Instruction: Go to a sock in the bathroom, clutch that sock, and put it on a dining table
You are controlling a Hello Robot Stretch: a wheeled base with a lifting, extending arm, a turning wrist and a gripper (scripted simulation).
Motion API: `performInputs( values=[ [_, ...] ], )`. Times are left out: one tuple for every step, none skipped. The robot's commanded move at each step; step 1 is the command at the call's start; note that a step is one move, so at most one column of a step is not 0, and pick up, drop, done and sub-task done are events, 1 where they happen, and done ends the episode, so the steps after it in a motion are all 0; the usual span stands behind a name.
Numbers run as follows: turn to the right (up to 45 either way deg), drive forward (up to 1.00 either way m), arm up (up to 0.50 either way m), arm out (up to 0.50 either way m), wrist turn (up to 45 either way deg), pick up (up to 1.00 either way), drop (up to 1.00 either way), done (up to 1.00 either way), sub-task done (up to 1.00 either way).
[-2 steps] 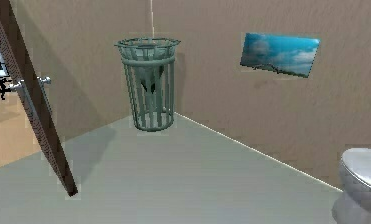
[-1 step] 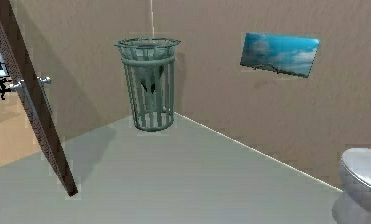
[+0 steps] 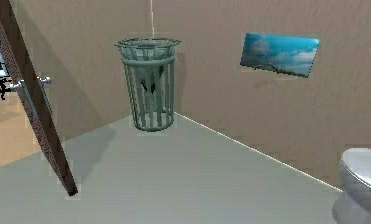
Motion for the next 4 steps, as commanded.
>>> performInputs(
  values=[
    [0.0,0.0,0.1,0.0,0.0,0.0,0.0,0.0,0.0],
    [0.0,0.0,0.2,0.0,0.0,0.0,0.0,0.0,0.0],
    [0.0,0.0,0.0,0.0,-45.0,0.0,0.0,0.0,0.0],
    [0.0,0.0,0.0,0.0,-45.0,0.0,0.0,0.0,0.0]
  ],
)
